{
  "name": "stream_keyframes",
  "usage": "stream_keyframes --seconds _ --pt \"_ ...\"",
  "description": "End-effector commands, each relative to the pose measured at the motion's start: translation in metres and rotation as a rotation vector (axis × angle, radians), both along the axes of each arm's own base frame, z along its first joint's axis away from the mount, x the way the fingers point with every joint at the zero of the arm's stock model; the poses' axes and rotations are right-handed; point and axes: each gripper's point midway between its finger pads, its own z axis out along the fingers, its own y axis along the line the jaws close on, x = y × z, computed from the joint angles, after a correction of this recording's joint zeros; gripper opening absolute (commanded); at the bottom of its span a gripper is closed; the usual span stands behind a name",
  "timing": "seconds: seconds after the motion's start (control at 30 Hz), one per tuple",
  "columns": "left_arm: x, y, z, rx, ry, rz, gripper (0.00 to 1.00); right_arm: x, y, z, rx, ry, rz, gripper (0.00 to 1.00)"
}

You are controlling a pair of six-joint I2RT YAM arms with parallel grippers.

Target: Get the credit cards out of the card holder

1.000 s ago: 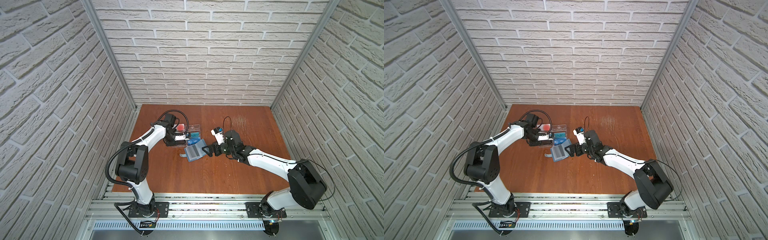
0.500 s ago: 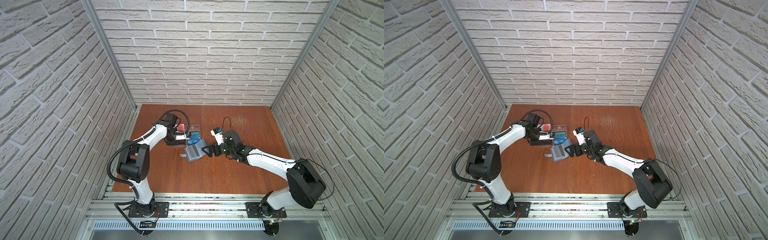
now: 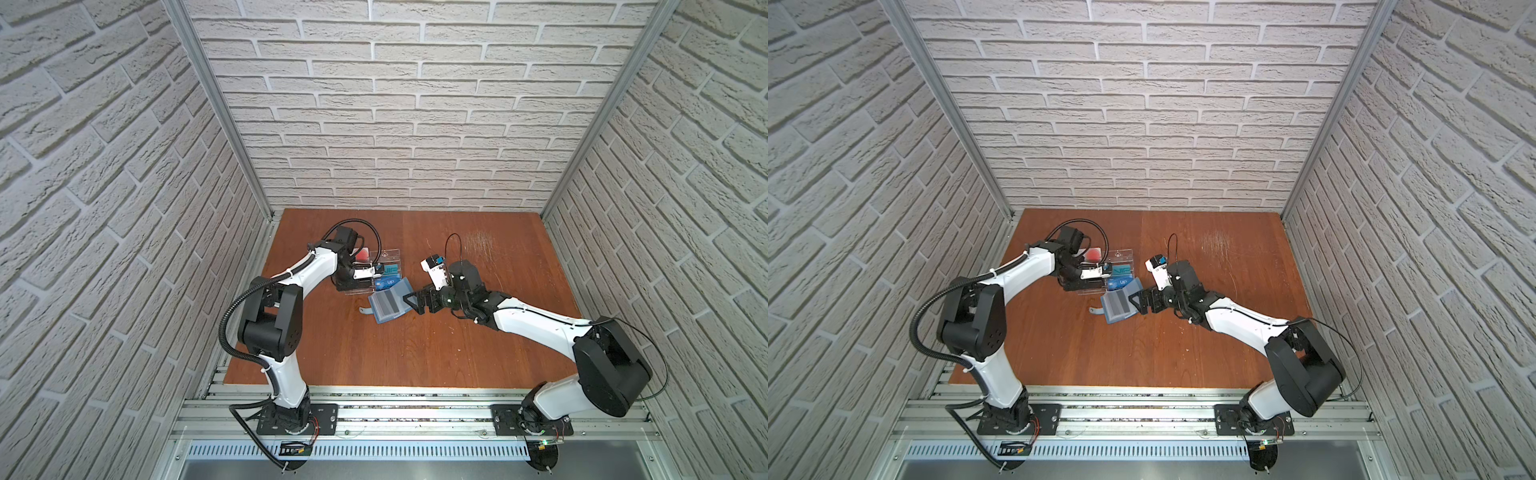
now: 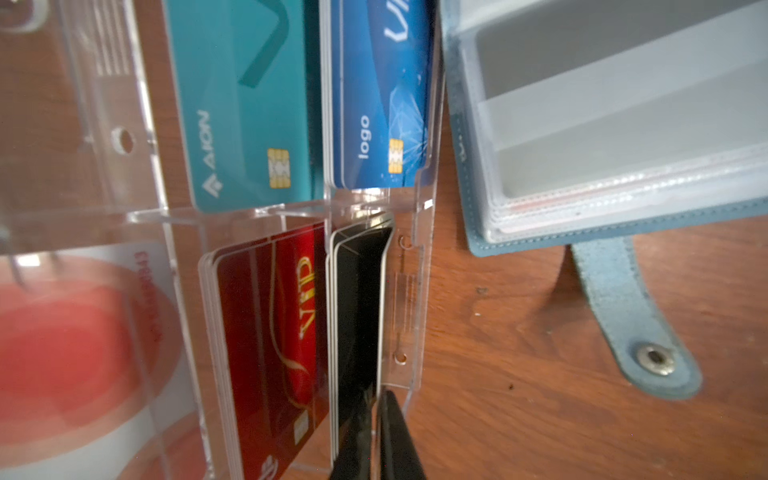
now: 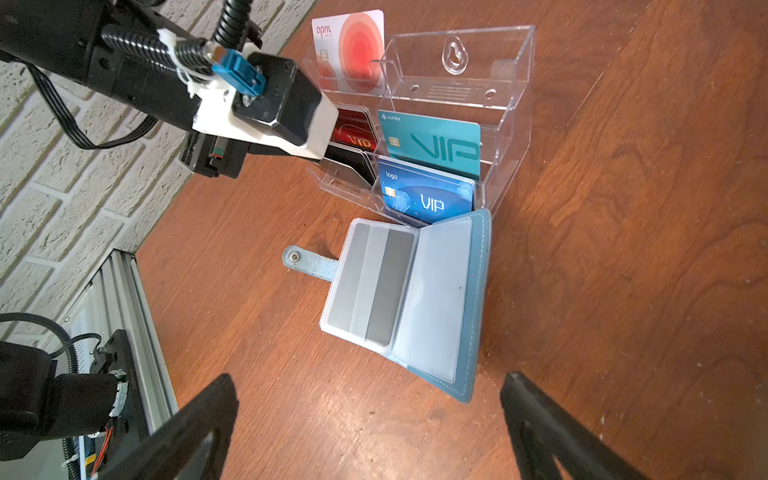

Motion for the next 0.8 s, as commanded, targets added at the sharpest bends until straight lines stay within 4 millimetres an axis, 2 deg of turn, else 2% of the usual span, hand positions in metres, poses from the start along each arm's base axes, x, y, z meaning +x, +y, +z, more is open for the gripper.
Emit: stream_keyframes --seconds 0.0,0.2,0.47,0.6,0.7,0.77 --pt "0.007 -0.006 0.004 -0.008 -0.015 -0.003 0.10 0.006 0.004 0.011 0.026 -0.040 0.007 1.00" --pt "0.009 -0.007 0.015 -0.019 -0.035 0.005 0.11 0.005 0.004 0.011 0.028 -0.034 0.011 1.00" --pt "0.009 -0.008 0.053 -0.075 -0.133 0.037 0.13 0.005 0.005 0.014 0.034 -0.040 0.013 1.00" --pt "0.011 -0.008 0.079 -0.144 -0.225 0.098 0.13 0.004 0.005 0.014 0.039 -0.039 0.014 1.00" --pt "0.011 -0.009 0.106 -0.239 -0.304 0.189 0.14 0.004 0.003 0.014 0.030 -0.043 0.003 1.00" --pt "0.007 -0.013 0.129 -0.335 -0.359 0.242 0.19 0.006 -0.001 0.015 0.017 -0.050 -0.016 1.00"
